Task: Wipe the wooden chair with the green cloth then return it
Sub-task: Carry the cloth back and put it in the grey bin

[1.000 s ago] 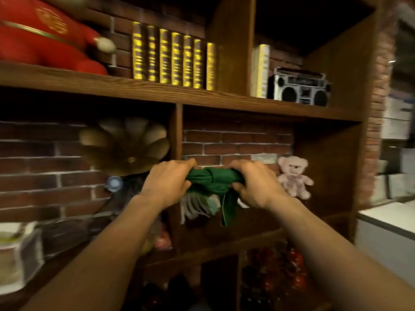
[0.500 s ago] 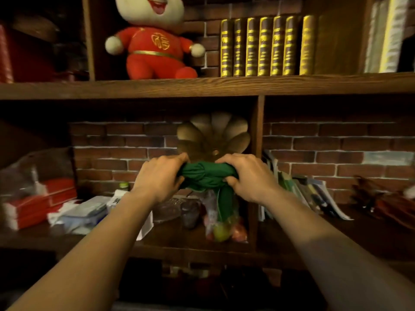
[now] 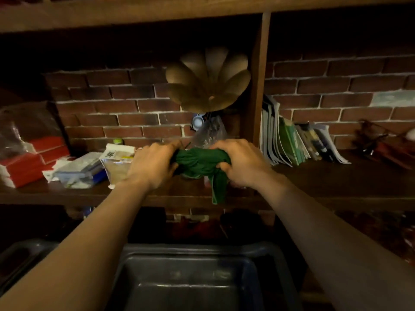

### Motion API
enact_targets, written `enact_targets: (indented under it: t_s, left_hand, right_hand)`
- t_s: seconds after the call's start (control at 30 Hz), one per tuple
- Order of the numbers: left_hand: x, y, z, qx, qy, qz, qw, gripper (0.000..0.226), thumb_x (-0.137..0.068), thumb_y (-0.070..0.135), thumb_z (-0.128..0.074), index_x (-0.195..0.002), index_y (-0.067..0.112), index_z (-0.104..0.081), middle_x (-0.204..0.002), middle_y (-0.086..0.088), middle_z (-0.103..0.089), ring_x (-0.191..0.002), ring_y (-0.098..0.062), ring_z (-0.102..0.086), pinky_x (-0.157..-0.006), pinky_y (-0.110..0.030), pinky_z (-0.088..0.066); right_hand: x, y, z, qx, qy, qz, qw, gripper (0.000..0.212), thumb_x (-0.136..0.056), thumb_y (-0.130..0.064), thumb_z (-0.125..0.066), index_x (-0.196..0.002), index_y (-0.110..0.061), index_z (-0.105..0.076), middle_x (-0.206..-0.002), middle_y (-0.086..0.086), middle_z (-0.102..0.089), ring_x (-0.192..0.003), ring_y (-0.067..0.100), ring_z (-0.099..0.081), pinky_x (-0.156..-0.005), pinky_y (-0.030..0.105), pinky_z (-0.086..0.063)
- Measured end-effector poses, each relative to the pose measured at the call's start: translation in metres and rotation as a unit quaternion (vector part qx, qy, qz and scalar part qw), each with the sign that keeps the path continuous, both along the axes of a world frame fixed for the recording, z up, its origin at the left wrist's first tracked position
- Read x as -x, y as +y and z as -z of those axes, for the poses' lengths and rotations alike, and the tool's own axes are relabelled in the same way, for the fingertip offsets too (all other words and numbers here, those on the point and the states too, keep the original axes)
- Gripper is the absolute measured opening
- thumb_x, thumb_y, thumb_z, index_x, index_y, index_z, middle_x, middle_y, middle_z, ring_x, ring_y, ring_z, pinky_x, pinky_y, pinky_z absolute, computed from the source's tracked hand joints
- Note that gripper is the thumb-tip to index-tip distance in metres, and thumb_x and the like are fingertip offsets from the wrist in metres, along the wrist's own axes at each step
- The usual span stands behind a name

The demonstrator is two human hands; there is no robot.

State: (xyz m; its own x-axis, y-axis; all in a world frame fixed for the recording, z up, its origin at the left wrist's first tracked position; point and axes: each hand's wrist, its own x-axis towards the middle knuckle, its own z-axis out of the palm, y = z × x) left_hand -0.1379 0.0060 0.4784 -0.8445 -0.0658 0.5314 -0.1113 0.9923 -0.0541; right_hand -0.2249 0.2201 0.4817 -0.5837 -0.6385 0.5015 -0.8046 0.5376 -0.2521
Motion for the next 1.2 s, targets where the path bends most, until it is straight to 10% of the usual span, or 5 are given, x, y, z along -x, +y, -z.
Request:
enact_targets:
  t_s: [1.2]
  left_hand:
    - [-0.095,0.046,0.401,-0.175,-0.406,-0.02,0.897,0.045,-0.085,0.04,-0.061,-0.128,0.039,-0.049,-0.123,0.0,-0.066,-0.11,-0.03,-0.065,-0.085,-0.037,-0.048]
  right_hand:
    - [-0.111,0.03,0.382,-0.222,-0.346,0.061,0.909,0.048,-0.089,-0.016,-0.066,-0.133,-0.032,-0.055,-0.135,0.0,-0.06,-0.123,0.025,-0.055,-0.102,0.039,-0.045]
